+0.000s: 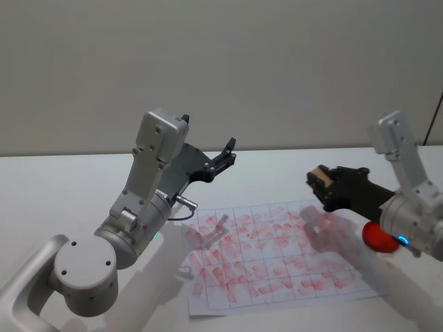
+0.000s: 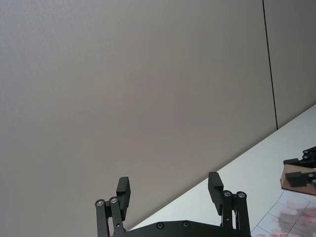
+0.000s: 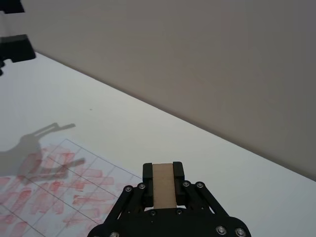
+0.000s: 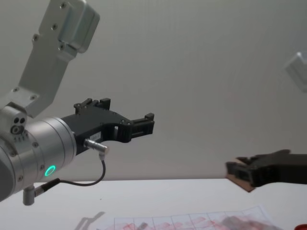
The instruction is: Use the one hand to pick up the stamp and affix it onto the A4 paper.
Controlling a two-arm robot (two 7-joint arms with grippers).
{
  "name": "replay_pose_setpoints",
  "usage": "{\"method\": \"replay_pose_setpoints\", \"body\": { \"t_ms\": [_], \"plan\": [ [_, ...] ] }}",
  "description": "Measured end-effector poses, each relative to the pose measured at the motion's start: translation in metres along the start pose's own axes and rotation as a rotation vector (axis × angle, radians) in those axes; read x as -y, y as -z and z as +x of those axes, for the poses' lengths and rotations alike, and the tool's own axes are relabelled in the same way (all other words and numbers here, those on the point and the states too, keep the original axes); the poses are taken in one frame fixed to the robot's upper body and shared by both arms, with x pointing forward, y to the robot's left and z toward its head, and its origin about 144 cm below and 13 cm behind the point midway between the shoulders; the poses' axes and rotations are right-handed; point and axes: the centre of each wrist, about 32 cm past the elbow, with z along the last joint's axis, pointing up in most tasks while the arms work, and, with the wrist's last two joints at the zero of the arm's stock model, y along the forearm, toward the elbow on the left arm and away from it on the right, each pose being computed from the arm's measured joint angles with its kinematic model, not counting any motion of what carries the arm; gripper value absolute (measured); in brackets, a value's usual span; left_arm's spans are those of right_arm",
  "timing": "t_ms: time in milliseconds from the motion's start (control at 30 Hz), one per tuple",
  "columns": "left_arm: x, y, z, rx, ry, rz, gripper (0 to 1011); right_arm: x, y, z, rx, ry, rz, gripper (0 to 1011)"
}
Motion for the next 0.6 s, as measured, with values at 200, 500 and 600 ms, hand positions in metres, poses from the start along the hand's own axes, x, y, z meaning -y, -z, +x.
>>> {"method": "replay_pose_setpoints", "body": {
  "t_ms": [200,500,600],
  "plan": [
    [0.0,0.0,0.0,0.0,0.0,0.0,1001,-0.013,-0.003,-0.001,-0.007,-0.097,-0.007,218],
    [0.0,0.0,0.0,0.0,0.0,0.0,1001,-0.025,0.003,-0.004,-0.04,-0.22,-0.073,218],
    [0.0,0.0,0.0,0.0,0.0,0.0,1001,-0.026,0.008,-0.005,-0.053,-0.249,-0.107,218]
  ]
}}
